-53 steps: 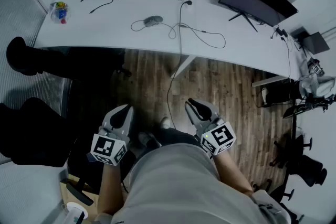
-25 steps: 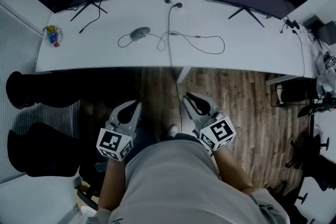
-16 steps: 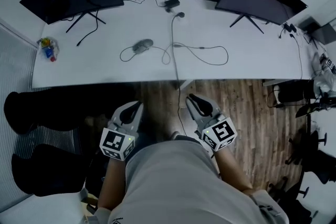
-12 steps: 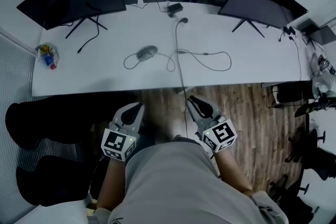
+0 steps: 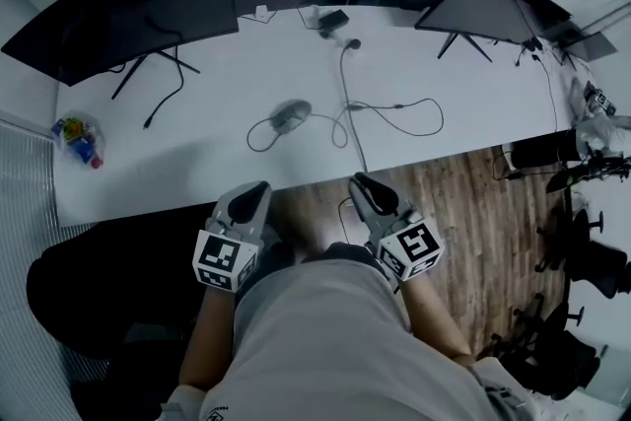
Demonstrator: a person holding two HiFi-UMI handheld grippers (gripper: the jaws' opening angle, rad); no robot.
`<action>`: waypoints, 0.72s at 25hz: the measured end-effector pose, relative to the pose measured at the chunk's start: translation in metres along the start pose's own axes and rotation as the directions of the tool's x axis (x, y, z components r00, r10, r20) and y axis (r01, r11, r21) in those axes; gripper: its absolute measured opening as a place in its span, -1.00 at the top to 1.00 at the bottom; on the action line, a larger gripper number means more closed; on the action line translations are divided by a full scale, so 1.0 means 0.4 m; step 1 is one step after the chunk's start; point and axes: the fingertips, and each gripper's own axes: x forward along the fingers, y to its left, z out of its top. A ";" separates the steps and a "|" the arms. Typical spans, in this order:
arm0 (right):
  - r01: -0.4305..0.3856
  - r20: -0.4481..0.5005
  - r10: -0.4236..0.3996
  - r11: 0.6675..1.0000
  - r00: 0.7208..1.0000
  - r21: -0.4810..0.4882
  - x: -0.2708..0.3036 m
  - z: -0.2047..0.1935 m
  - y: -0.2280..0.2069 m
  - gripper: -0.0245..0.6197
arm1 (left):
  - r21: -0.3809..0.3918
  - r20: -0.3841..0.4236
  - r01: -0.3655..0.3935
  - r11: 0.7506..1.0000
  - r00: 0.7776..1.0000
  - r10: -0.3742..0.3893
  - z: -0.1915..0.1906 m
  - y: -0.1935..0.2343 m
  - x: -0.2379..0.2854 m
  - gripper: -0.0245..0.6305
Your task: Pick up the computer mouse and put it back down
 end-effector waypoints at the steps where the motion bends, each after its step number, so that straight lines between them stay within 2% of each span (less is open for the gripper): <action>1: 0.007 -0.006 -0.007 1.000 1.000 0.000 0.015 0.003 0.006 0.76 | -0.002 0.000 0.005 1.000 1.000 -0.005 -0.001 0.021 0.002 0.90; 10: 0.029 -0.054 -0.029 1.000 0.998 -0.006 0.089 0.011 0.007 0.76 | -0.001 -0.040 0.048 0.999 0.998 -0.048 -0.020 0.113 0.077 0.89; 18: 0.019 -0.086 -0.020 1.000 0.996 -0.015 0.110 -0.001 -0.088 0.76 | 0.042 -0.110 0.070 0.997 0.992 -0.065 -0.046 0.151 0.209 0.89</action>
